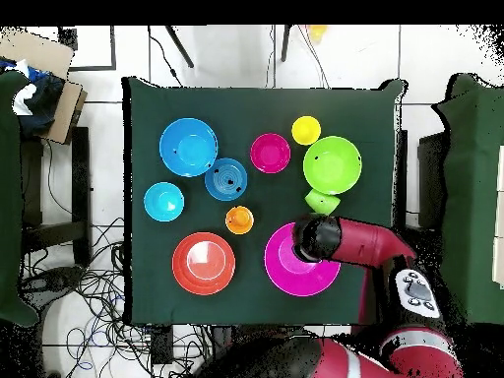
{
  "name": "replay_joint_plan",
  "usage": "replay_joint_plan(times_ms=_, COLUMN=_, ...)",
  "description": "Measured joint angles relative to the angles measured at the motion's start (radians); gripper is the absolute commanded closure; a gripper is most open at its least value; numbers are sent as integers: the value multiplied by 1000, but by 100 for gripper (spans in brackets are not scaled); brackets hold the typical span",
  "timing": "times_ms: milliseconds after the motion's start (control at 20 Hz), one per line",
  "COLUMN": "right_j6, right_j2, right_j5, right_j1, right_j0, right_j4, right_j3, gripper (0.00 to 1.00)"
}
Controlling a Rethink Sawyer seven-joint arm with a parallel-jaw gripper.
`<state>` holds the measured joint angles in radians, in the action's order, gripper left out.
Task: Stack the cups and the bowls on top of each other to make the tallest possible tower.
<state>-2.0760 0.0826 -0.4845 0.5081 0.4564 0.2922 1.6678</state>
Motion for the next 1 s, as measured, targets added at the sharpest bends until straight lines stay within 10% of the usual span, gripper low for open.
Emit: replay_joint_plan(times_ms=1000, right_j6=-7, right_j2=26, right_j5=77, right_j1=-16, right_j0=-30, right_j4=-64, right_j3=87, gripper=0)
